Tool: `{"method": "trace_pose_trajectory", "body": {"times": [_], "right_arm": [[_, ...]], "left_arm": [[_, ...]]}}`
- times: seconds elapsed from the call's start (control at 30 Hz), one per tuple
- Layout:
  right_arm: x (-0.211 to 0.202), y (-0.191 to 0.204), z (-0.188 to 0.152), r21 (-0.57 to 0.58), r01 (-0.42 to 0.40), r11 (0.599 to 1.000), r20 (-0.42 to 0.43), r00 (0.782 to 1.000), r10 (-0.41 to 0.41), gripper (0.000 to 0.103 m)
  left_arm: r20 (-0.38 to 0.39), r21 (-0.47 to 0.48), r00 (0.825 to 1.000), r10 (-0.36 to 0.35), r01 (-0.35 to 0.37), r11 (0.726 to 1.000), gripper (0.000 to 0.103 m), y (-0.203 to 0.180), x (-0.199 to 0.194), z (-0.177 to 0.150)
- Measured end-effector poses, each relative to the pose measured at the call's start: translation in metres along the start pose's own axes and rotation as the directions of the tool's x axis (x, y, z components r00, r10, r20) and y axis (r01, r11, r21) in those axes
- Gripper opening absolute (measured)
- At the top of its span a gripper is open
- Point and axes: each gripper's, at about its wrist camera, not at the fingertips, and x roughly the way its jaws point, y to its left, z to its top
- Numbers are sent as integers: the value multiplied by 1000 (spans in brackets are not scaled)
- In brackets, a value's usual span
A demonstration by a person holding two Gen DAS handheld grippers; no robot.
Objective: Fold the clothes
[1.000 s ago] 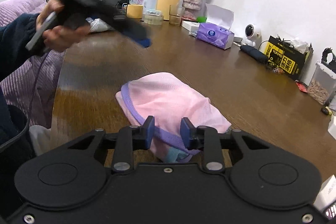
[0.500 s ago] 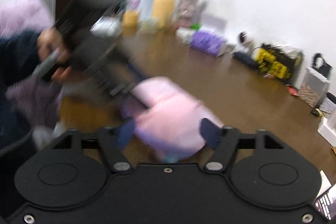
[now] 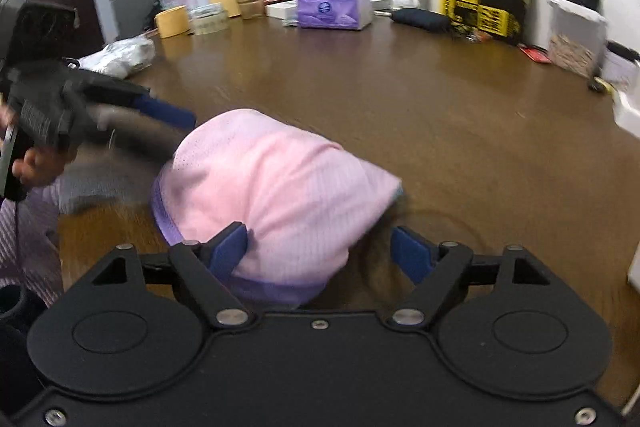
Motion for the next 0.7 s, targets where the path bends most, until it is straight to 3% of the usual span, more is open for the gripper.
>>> {"method": "trace_pose_trajectory", "body": {"times": [0.07,0.1,0.23,0.33,0.47,0.53,0.6,0.67,0.7], "right_arm": [[-12,2,1,17,11,1000,29,1000,-12,85],[-18,1,2,36,7,999,43,999,-9,85],[-37,-36,12,254,-40,966,107,994,14,85],[-23,-53,19,320,0,947,72,997,-24,82],[12,-67,29,397,-18,918,20,1000,11,54],[24,-68,30,406,-24,914,4,1000,24,44],[30,-64,28,408,-32,912,1,999,35,22],[25,-59,22,412,-26,911,22,1000,18,8],[22,-57,19,417,-16,909,36,999,1,8]], "left_arm": [[-25,-19,996,84,-84,996,79,3,16,10],[-41,-32,995,88,-89,996,78,5,20,12],[-95,-113,995,19,-29,993,73,12,28,17],[-123,-159,992,2,-21,987,68,19,36,22],[-143,-156,990,-13,-9,988,50,18,44,26],[-139,-154,990,-32,11,988,25,15,44,26],[-126,-157,991,-50,30,987,13,12,44,25],[-86,-196,996,-39,21,980,8,14,40,22],[-77,-218,996,-39,21,976,6,16,39,21]]}}
